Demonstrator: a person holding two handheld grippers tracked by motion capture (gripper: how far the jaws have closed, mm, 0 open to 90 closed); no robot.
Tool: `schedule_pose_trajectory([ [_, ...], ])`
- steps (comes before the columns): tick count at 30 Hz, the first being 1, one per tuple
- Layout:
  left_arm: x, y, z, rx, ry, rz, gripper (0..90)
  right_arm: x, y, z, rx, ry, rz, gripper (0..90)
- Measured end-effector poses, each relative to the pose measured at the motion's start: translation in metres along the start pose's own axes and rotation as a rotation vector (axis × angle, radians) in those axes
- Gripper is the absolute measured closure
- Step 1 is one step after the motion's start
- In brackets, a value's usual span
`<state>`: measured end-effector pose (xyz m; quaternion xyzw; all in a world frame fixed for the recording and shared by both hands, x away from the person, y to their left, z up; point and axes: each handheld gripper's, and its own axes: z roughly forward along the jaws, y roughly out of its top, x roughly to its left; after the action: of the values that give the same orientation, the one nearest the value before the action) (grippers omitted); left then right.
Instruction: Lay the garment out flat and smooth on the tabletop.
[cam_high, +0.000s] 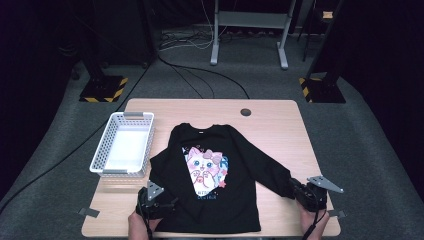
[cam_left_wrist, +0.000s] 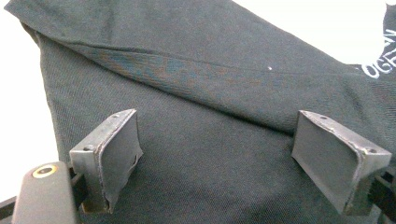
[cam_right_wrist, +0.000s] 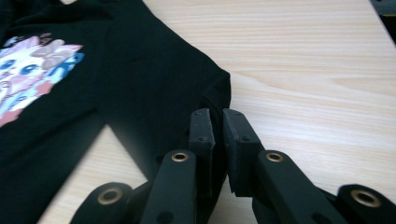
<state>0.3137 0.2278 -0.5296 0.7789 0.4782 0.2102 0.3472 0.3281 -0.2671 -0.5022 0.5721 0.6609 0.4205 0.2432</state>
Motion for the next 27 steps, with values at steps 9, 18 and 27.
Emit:
schedule_pose_trajectory([
  [9, 0.0, 0.0, 0.0, 0.001, 0.001, -0.001, 15.2, -0.034, -0.002, 0.0, 0.04, -0.106, 0.058, 72.7],
  [18, 0.0, 0.0, 0.0, 0.002, 0.002, -0.001, 15.2, -0.027, 0.011, -0.023, -0.03, 0.008, 0.049, 47.7],
  [27, 0.0, 0.0, 0.0, 0.002, 0.002, -0.002, 15.2, 0.004, 0.0, 0.037, 0.164, 0.082, -0.049, 36.0],
])
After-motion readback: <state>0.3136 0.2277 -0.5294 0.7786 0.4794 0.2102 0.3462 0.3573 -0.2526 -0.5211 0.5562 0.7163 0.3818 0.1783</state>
